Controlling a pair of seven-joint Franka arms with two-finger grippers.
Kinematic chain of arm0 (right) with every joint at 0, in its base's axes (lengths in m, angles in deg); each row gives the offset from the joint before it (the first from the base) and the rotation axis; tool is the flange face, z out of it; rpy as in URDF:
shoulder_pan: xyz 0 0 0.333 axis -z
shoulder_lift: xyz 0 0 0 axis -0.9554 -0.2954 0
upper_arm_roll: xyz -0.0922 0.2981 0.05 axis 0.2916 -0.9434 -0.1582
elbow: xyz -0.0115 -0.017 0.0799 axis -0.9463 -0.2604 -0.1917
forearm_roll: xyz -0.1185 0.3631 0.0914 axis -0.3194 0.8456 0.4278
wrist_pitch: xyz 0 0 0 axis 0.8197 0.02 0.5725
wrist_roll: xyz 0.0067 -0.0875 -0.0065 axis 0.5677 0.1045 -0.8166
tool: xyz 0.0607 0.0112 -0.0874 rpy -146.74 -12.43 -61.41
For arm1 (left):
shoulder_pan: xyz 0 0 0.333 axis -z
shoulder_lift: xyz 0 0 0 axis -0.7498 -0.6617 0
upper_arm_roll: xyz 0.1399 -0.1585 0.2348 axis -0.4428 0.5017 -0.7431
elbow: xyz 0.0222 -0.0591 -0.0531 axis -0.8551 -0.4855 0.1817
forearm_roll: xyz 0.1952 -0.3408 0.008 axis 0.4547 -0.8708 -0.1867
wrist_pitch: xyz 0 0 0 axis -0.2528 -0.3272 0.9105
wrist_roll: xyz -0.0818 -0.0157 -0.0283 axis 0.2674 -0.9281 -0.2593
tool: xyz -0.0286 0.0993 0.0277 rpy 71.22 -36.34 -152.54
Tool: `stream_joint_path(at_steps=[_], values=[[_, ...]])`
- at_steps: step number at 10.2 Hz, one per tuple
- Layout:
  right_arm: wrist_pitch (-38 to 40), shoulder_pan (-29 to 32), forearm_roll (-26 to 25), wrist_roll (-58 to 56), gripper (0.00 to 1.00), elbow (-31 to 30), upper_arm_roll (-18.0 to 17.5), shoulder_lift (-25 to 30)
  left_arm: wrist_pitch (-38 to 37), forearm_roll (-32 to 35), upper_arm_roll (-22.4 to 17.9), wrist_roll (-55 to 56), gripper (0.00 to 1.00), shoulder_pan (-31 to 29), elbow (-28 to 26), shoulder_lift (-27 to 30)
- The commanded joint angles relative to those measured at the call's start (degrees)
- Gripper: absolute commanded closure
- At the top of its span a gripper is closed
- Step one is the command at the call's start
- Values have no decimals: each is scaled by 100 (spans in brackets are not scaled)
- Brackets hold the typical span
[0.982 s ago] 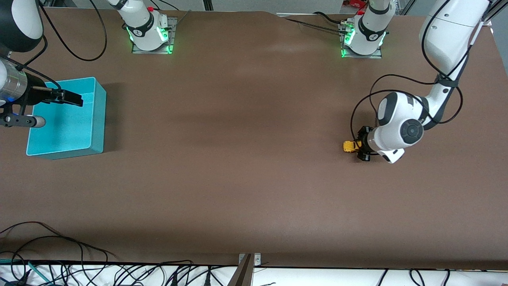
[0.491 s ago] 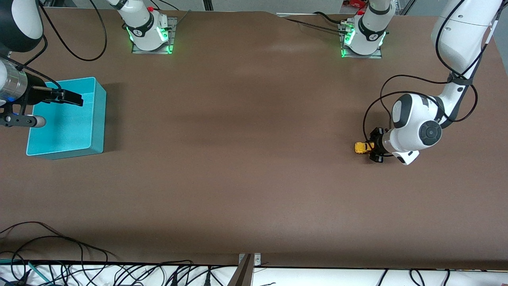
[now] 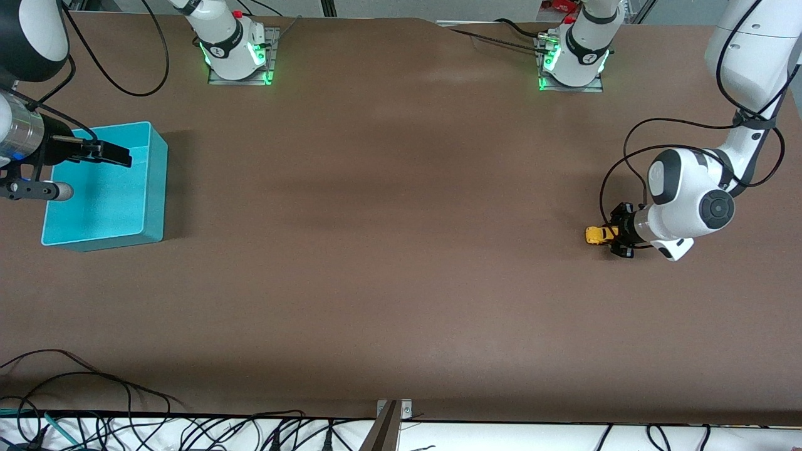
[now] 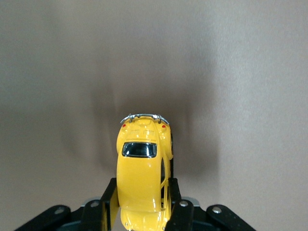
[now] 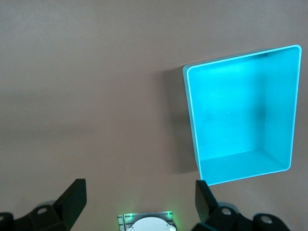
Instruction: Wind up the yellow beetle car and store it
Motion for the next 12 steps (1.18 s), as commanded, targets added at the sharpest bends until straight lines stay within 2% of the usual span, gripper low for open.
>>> stream_joint_path(at_steps=[1,9,12], values=[[62,-2,-22,-70,0,9,-28,40,301,229,-55,-120,100,-141,138,-410],[-26,-28,-39,-62,0,1,-28,-22,275,238,-55,-120,100,-185,147,-436],[-26,-28,-39,-53,0,1,-28,-22,249,238,-55,-463,100,-185,147,-436]])
